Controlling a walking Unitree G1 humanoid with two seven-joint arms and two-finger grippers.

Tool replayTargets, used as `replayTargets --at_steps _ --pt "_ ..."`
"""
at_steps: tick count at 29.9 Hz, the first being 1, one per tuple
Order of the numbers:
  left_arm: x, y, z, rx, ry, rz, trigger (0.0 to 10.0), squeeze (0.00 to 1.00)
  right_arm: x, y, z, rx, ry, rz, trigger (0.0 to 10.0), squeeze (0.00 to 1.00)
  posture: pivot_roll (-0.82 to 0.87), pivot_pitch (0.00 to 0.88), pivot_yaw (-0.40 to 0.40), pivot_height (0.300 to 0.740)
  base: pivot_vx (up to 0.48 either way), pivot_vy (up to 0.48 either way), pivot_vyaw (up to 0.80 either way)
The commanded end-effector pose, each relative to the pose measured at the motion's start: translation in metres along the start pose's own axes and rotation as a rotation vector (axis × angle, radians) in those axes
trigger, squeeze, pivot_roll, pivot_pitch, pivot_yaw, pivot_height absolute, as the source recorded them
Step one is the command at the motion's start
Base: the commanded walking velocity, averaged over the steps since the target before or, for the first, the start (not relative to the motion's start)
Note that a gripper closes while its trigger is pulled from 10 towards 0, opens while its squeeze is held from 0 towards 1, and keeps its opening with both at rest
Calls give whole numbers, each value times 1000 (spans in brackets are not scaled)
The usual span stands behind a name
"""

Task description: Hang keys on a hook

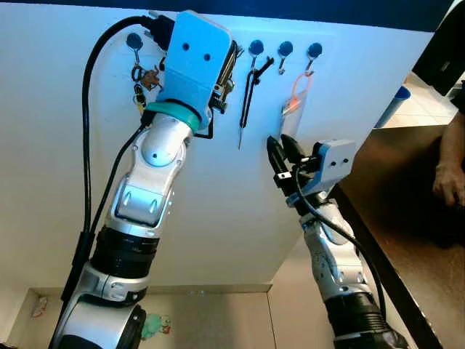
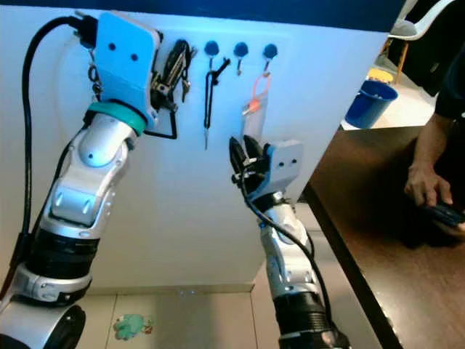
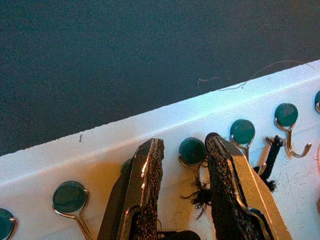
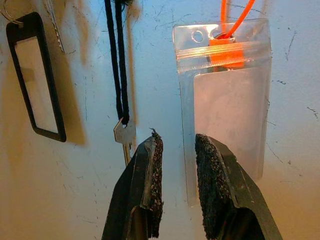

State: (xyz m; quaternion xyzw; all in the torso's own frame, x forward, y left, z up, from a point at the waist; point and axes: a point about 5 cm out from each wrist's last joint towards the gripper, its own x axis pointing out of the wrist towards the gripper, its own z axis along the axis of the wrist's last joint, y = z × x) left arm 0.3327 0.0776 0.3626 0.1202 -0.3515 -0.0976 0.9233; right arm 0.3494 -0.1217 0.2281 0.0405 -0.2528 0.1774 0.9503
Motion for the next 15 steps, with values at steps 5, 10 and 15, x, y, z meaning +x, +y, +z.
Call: replayTargets --at_steps 5,10,15 --pt "-2 -4 -3 0 15 -19 10000 0 0 0 -1 -6 5 -1 10000 0 165 115 42 740 0 0 0" --pt "-2 -5 -5 6 27 -24 10000 0 0 0 -1 -5 4 -1 10000 0 165 117 43 740 0 0 0" --pt "-2 -5 -8 12 41 -24 10000 0 0 0 -1 -6 4 -1 10000 0 165 118 43 740 0 0 0"
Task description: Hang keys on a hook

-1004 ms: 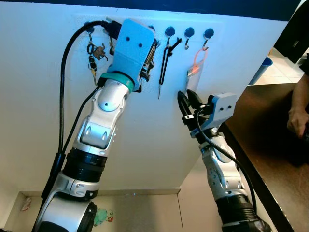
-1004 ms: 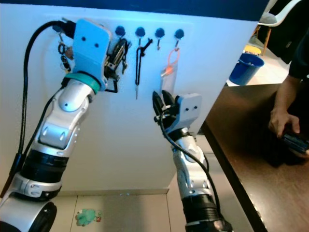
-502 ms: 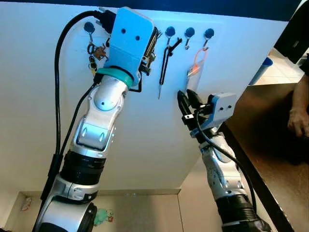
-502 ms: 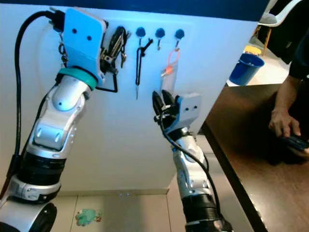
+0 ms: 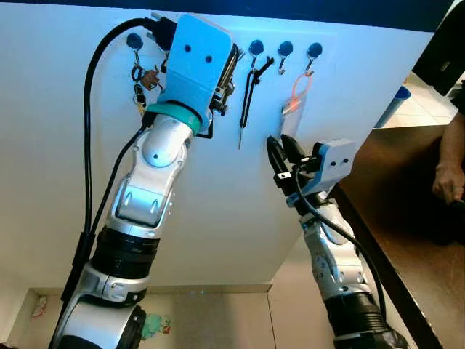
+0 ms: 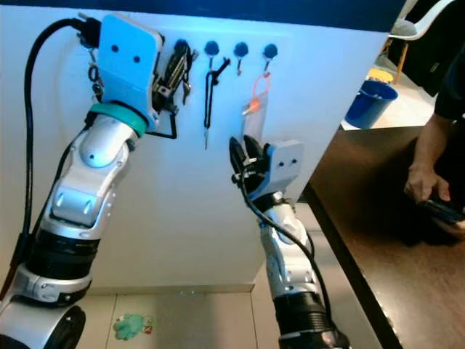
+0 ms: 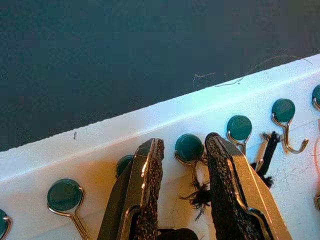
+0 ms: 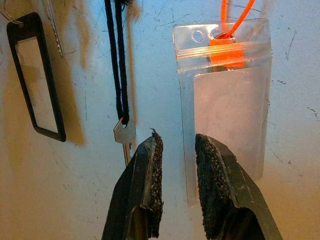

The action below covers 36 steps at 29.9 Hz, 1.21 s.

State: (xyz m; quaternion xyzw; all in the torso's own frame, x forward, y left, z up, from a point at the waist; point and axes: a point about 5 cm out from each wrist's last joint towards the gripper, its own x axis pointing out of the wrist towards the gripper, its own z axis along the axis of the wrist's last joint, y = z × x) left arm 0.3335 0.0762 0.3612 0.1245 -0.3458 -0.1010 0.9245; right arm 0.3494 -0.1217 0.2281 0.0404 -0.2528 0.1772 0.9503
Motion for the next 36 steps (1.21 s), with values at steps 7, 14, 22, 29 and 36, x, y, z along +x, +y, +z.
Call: replayTargets --at_steps 7,14,22,29,36 --pt "2 -1 -14 29 61 3 10000 0 -1 0 -1 -5 4 -1 10000 0 162 121 44 740 0 0 0" --pt "4 3 -17 41 78 22 10000 0 -1 0 -1 -5 4 -2 10000 0 161 123 44 740 0 0 0" --pt "4 7 -12 21 58 39 10000 0 -1 -1 -1 -5 5 -1 10000 0 163 123 42 740 0 0 0" --pt "2 5 -5 1 27 36 10000 0 0 -1 -1 -5 6 -1 10000 0 162 124 40 740 0 0 0" --pt "-1 3 0 -5 8 29 10000 0 0 -1 -1 -6 7 -1 10000 0 164 125 38 740 0 0 0"
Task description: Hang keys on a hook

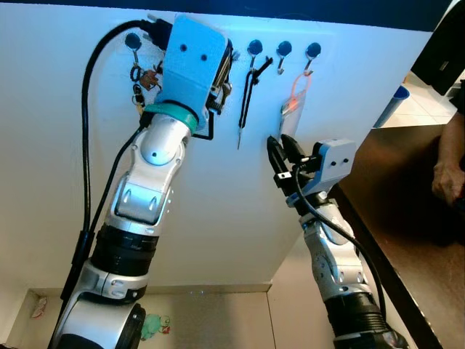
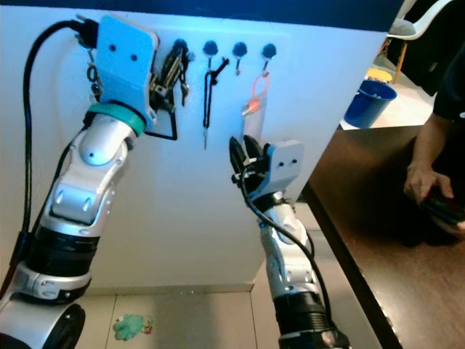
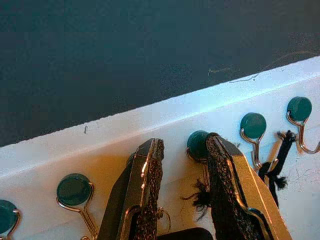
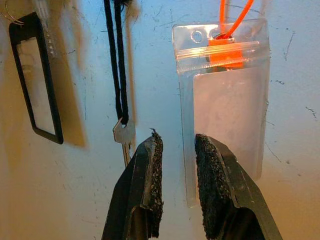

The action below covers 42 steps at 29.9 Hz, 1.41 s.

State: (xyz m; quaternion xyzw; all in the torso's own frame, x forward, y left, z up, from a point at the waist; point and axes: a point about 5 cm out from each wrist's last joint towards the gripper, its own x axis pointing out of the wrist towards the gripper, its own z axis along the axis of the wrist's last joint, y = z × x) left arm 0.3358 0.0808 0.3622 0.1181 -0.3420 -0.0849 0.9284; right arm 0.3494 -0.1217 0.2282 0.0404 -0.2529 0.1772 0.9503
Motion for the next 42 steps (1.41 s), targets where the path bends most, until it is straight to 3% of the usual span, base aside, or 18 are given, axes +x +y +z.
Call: replayTargets --at_steps 1,6,7,9,10,25,26,42 --pt "-3 -3 2 -2 -5 -8 10000 0 0 -1 -1 -5 7 -1 10000 0 164 124 38 740 0 0 0" --pt "-4 -3 1 -2 -2 -11 10000 0 0 -1 -1 -5 7 -1 10000 0 164 125 38 740 0 0 0" --pt "-5 -4 0 -2 1 -14 4980 0 0 -1 -1 -5 6 -1 10000 0 164 125 38 740 0 0 0" --pt "-5 -4 0 -2 1 -14 4980 0 0 -1 -1 -5 6 -1 10000 0 164 125 38 740 0 0 0" --pt "-6 -4 -1 -3 5 -19 0 0 0 -1 -1 -5 6 -1 10000 0 164 125 38 740 0 0 0" --pt "-9 -6 -4 -3 21 -33 0 0 0 0 -1 -3 6 0 10000 0 165 130 36 740 0 0 0" --pt "-9 -5 -4 -1 24 -26 10000 0 0 0 -1 -3 6 0 10000 0 165 130 36 740 0 0 0" --pt "-5 -3 -12 28 50 -13 10000 0 1 1 -2 -1 5 4 10000 0 162 121 40 740 0 0 0"
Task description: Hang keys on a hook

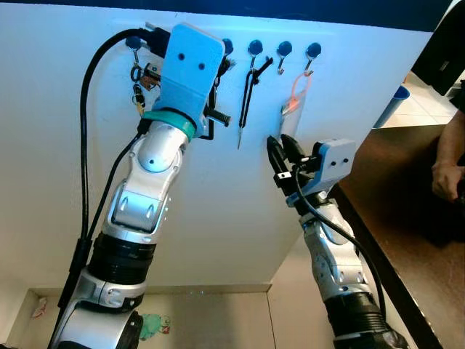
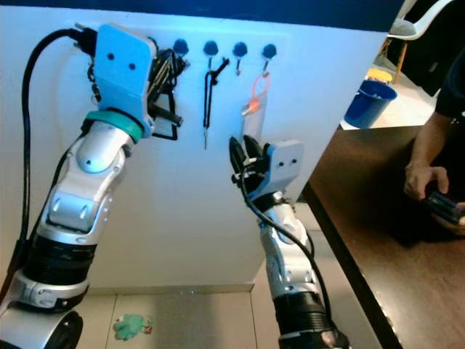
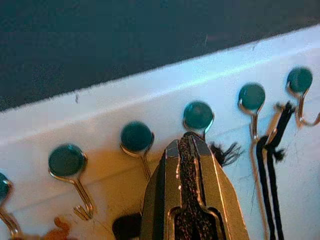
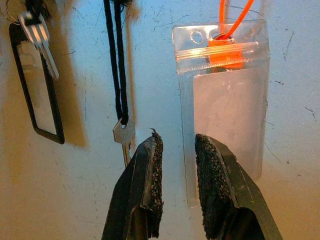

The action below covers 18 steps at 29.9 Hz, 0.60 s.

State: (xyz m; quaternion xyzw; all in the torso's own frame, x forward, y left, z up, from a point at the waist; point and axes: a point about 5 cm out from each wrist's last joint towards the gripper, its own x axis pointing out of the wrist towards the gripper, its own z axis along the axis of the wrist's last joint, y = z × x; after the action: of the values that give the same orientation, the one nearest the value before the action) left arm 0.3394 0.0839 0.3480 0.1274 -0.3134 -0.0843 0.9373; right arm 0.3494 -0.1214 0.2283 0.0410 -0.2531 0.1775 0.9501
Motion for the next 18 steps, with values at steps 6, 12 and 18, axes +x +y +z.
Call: replayTargets --at_steps 6,12,18 --pt "5 -6 0 25 -8 -15 10000 0 0 1 -1 -4 3 2 10000 0 155 118 45 740 0 0 0" --pt "5 -10 1 21 -14 -38 10000 0 -1 0 -1 -6 4 0 10000 0 158 117 45 740 0 0 0" --pt "3 -14 -3 27 -3 -56 10000 0 0 1 -1 -4 2 3 10000 0 162 114 43 740 0 0 0"
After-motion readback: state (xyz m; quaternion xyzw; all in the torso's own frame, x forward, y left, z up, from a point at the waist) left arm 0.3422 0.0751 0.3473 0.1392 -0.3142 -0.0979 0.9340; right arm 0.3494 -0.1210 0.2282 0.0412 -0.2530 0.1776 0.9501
